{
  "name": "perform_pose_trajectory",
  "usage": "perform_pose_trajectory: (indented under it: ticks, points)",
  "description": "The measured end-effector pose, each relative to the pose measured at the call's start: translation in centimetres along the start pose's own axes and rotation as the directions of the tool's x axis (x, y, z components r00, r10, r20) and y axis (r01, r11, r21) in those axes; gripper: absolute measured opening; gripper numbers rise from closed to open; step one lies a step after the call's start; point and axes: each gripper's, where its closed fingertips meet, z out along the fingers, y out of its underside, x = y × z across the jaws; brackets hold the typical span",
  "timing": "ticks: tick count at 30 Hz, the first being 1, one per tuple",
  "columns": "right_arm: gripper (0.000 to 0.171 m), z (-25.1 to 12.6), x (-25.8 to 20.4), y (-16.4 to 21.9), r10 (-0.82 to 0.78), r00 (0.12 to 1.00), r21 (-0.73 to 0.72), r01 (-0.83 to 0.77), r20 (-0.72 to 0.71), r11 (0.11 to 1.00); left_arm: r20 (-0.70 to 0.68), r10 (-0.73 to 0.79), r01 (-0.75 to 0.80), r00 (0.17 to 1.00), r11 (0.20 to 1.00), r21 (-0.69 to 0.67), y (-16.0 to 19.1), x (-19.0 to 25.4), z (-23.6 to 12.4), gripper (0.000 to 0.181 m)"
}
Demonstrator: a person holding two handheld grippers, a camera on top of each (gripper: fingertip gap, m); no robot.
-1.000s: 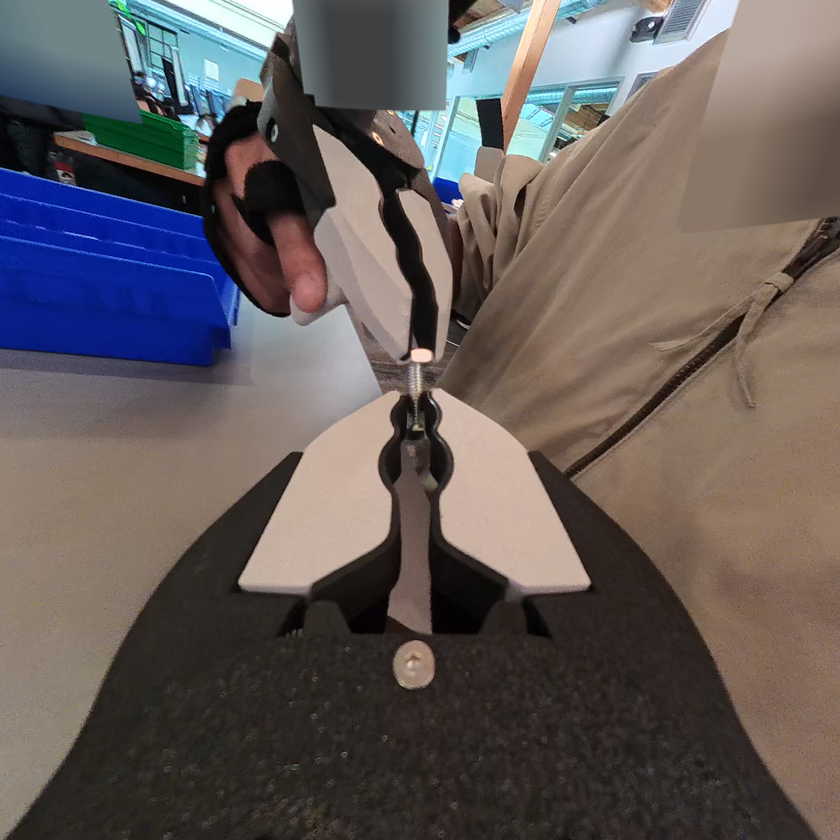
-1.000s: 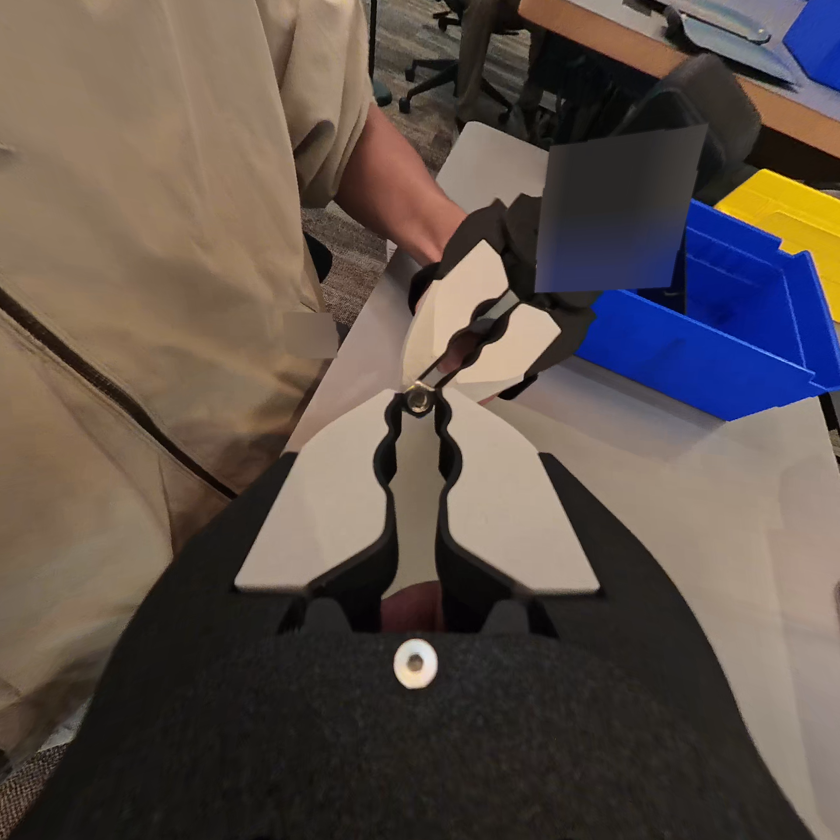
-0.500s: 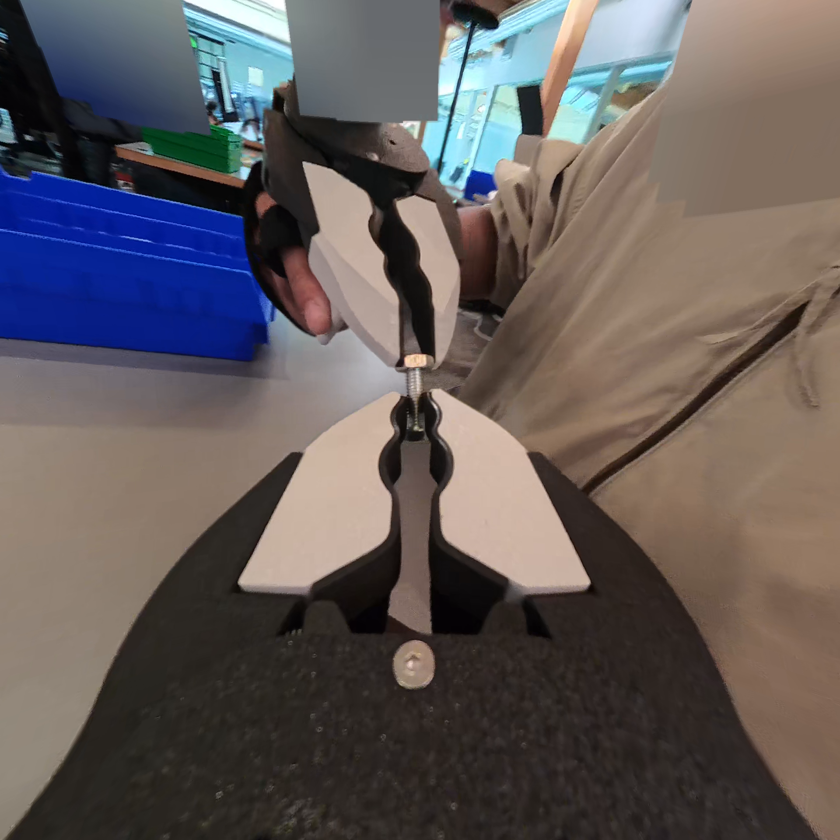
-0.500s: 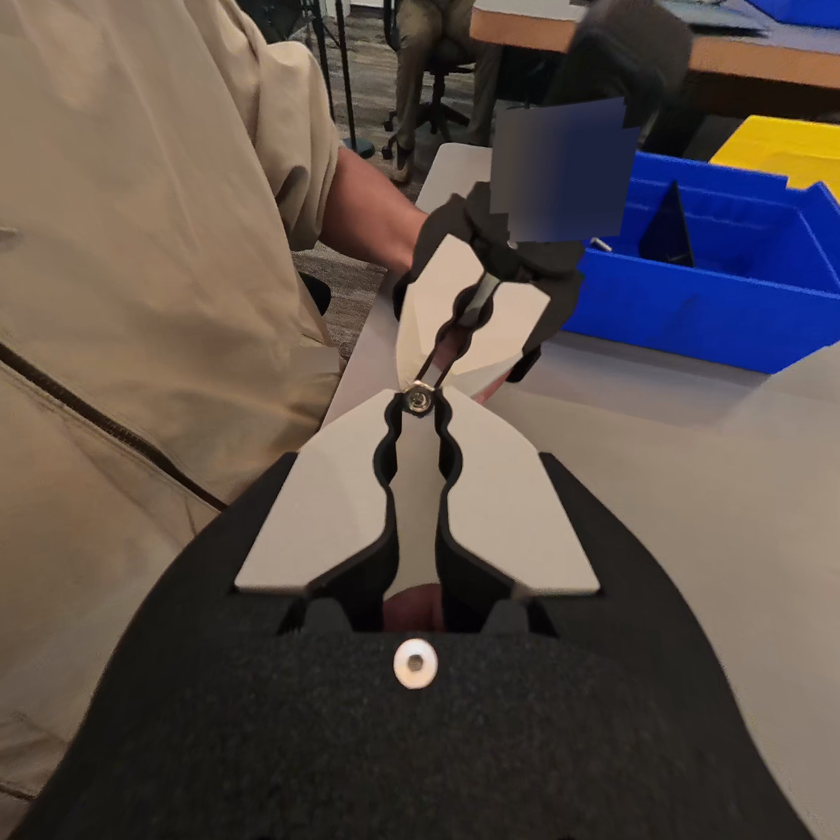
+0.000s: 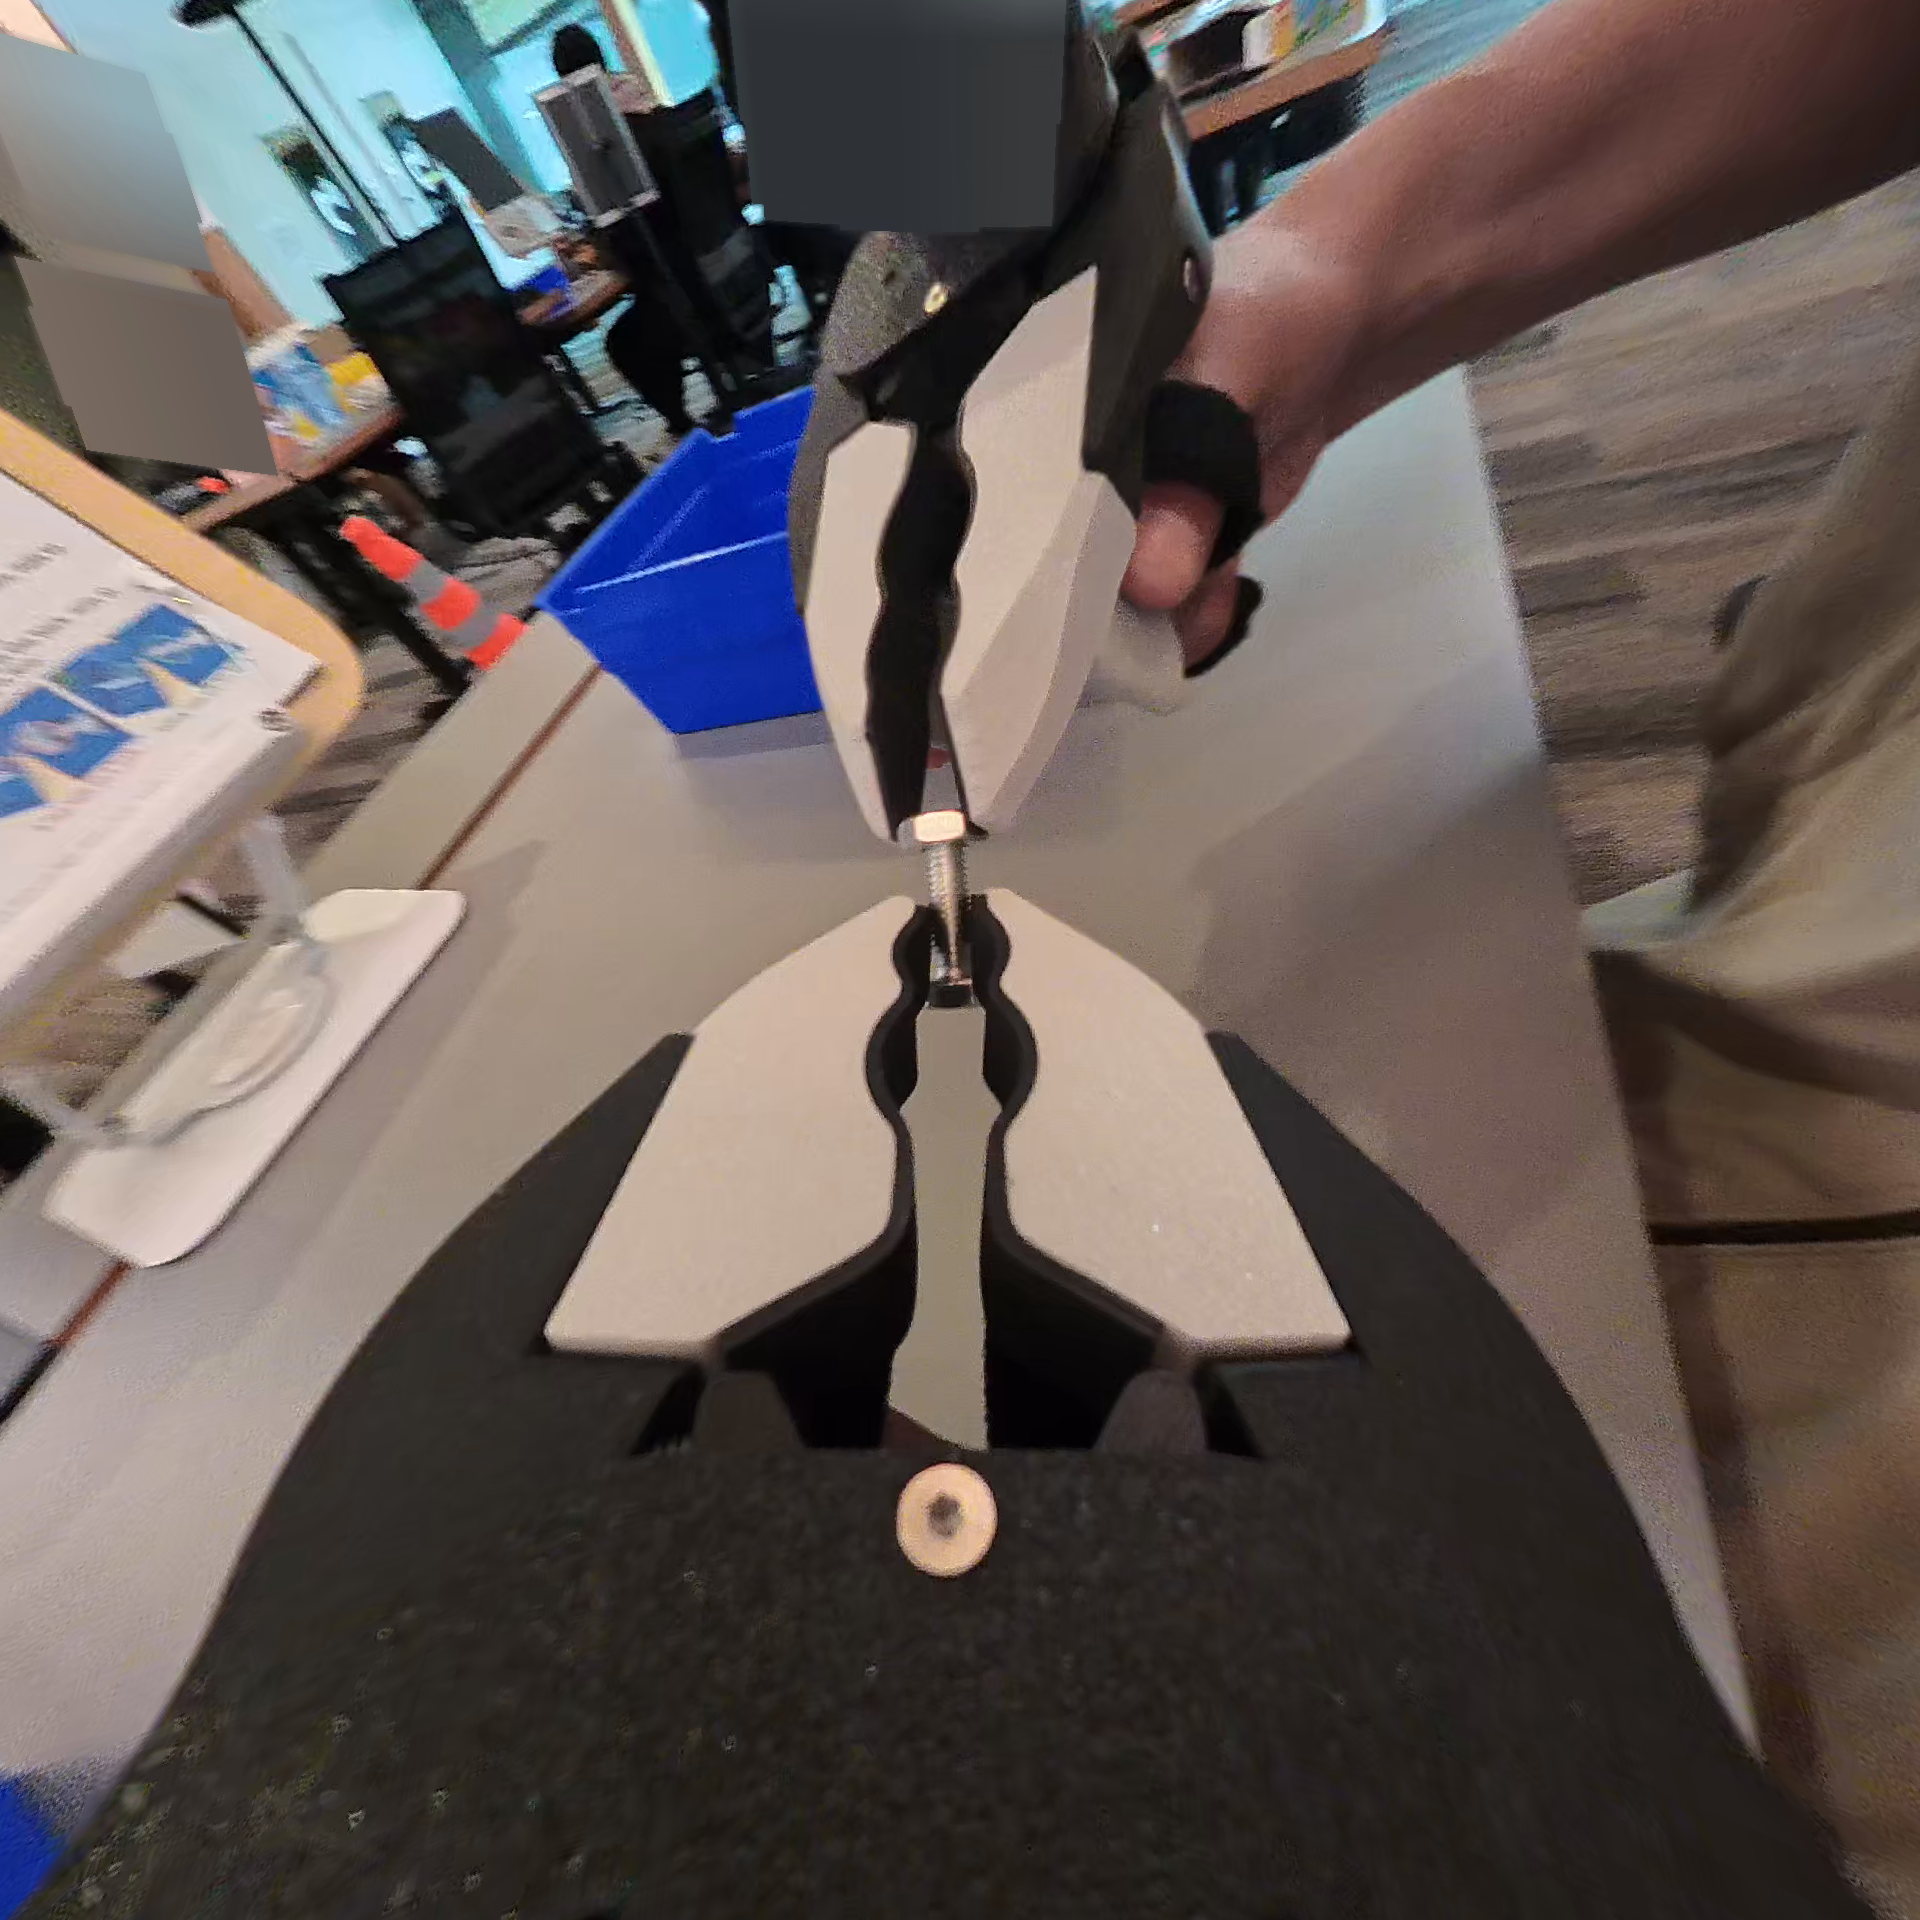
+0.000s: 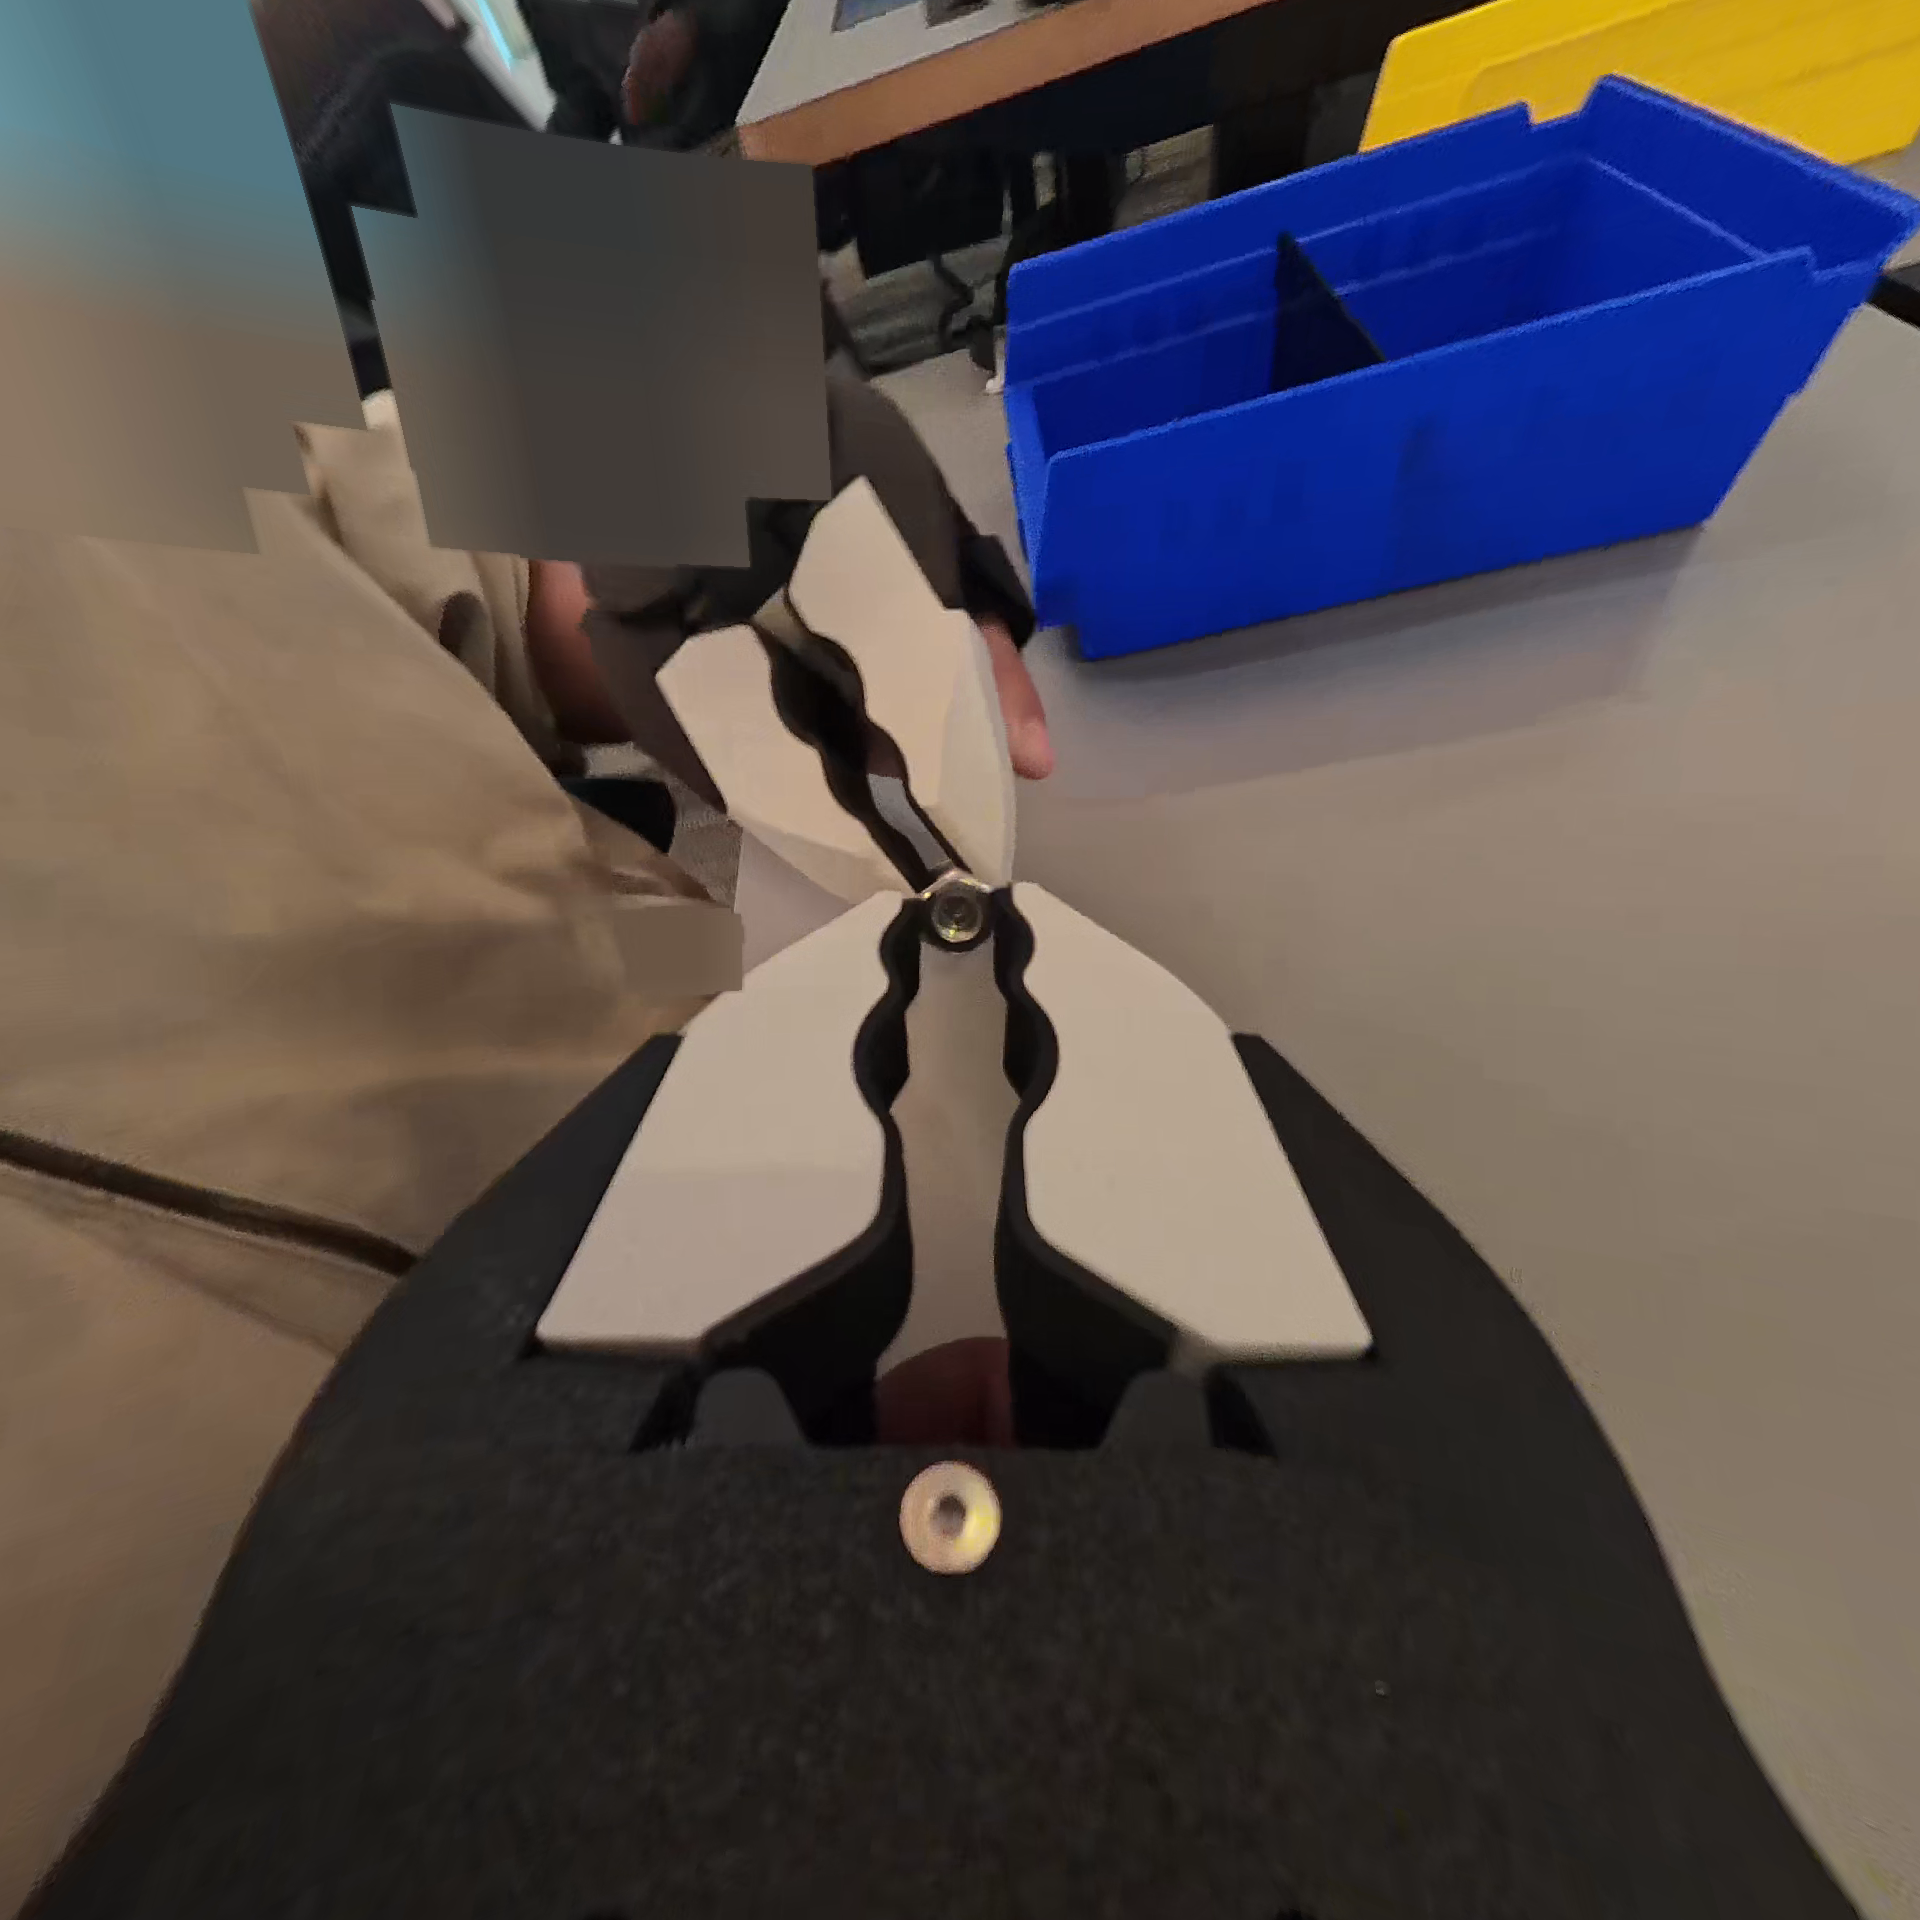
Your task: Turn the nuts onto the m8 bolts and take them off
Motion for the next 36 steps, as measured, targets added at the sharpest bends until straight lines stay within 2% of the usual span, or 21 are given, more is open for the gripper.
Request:
perform_pose_trajectory:
  ticks: [6, 12, 18, 22, 29, 32, 34, 36]
  points:
    - [0.014, -0.1, 0.7, -0.6, 0.193, 0.981, 0.105, -0.189, -0.032, 0.976, 0.203, 0.19, -0.18, 0.961, 0.981, -0.068, -0.4, -1.2, 0.1, 0.007]
    - [0.014, -0.1, 1.4, -0.6, 0.429, 0.903, 0.17, -0.419, -0.028, 0.892, 0.331, 0.31, -0.28, 0.891, 0.95, -0.135, -0.2, -1.8, 0.4, 0.007]
    - [0.014, 0.0, 1.9, -0.6, 0.46, 0.883, 0.142, -0.446, -0.089, 0.884, 0.349, 0.248, -0.222, 0.904, 0.968, -0.115, 0.1, -2.0, 0.6, 0.007]
    - [0.018, 0.0, 2.0, -1.4, 0.42, 0.899, 0.089, -0.411, -0.124, 0.907, 0.371, 0.184, -0.172, 0.91, 0.983, -0.064, -0.4, -2.7, 0.6, 0.007]
    - [0.028, -0.8, 1.5, -3.1, 0.287, 0.95, 0.052, -0.282, -0.124, 0.958, 0.327, 0.008, -0.031, 0.945, 0.997, 0.064, -1.2, -3.1, 0.0, 0.007]
    - [0.023, -1.5, 1.5, -3.8, 0.036, 0.988, 0.01, -0.035, -0.152, 0.999, 0.227, -0.13, 0.092, 0.965, 0.981, 0.172, -1.8, -2.9, -0.5, 0.007]
    - [0.022, -1.7, 1.2, -3.6, -0.154, 0.978, -0.03, 0.152, -0.141, 0.988, 0.135, -0.221, 0.183, 0.966, 0.951, 0.251, -2.4, -2.7, -0.9, 0.007]
    - [0.023, -1.5, 0.4, -3.6, -0.245, 0.966, -0.011, 0.245, -0.082, 0.97, 0.016, -0.316, 0.296, 0.949, 0.904, 0.308, -2.9, -2.4, -1.3, 0.007]
